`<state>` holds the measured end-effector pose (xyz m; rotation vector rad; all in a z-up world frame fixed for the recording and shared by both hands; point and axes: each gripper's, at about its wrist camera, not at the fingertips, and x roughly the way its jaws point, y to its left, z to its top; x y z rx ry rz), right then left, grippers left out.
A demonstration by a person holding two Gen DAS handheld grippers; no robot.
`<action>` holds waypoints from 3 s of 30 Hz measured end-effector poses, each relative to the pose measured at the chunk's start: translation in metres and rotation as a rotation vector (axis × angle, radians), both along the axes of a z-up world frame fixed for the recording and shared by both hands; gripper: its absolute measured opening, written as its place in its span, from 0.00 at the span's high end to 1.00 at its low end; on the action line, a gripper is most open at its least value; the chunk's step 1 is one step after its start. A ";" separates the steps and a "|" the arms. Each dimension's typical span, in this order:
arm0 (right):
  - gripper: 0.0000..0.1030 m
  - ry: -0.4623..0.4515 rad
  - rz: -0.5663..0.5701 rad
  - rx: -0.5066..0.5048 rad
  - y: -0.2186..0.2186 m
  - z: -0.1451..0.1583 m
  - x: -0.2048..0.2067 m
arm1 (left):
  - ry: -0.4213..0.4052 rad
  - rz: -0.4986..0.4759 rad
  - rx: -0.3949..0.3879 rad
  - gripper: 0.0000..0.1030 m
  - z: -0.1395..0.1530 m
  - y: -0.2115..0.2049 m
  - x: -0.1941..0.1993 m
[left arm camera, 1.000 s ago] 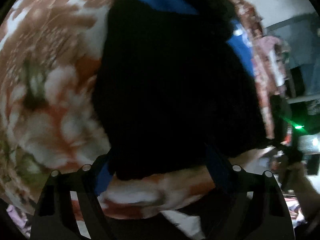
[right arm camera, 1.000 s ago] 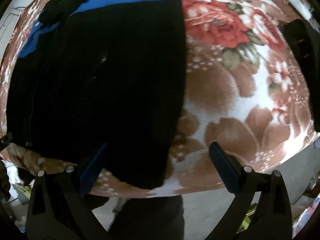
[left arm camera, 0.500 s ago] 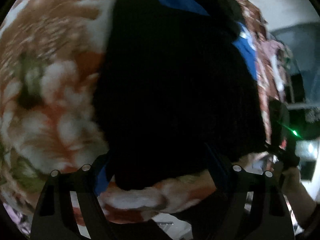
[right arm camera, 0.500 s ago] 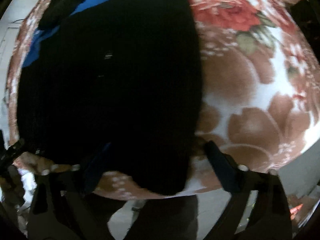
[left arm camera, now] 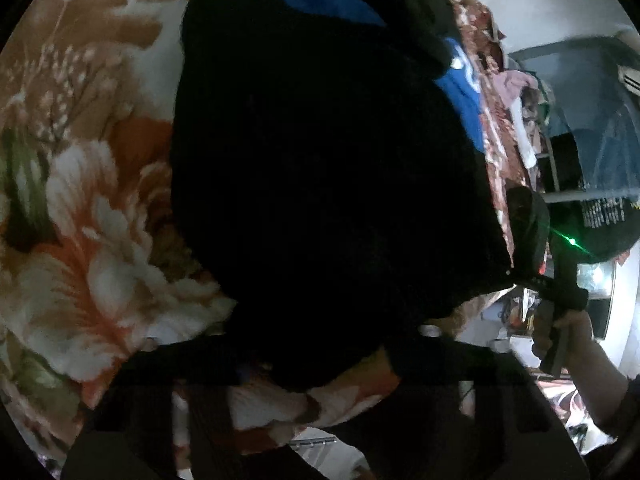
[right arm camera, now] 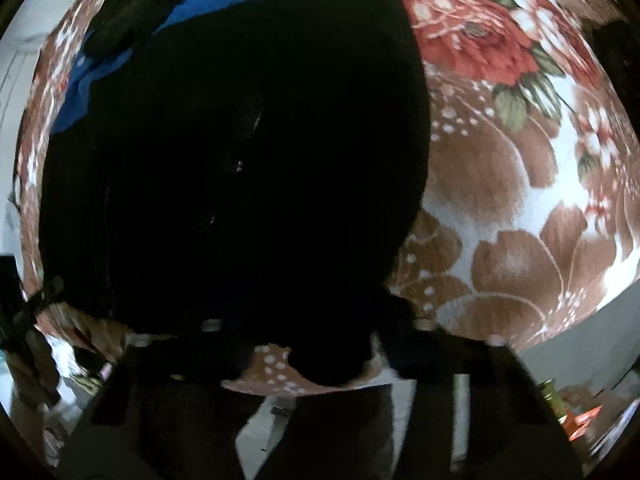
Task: Fold large clothes
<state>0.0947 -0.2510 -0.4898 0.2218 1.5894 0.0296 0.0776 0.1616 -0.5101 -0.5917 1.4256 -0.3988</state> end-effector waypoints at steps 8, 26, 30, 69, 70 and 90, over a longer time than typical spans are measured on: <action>0.85 -0.031 0.049 -0.138 0.035 0.022 0.003 | -0.076 -0.086 0.008 0.81 0.028 -0.011 0.009; 0.86 -0.214 0.190 -0.082 0.028 0.073 0.073 | -0.215 -0.154 0.147 0.83 0.095 -0.064 0.088; 0.86 -0.270 0.210 -0.001 0.011 0.105 0.112 | -0.263 -0.132 0.194 0.83 0.133 -0.075 0.122; 0.87 -0.206 0.162 -0.043 -0.004 0.081 0.536 | -0.170 0.016 0.146 0.82 0.102 0.011 0.544; 0.86 -0.187 0.151 -0.036 -0.008 0.073 0.545 | -0.129 0.047 0.147 0.82 0.089 0.020 0.554; 0.05 -0.257 0.178 0.103 -0.065 0.085 0.551 | -0.132 0.205 0.145 0.25 0.078 0.079 0.545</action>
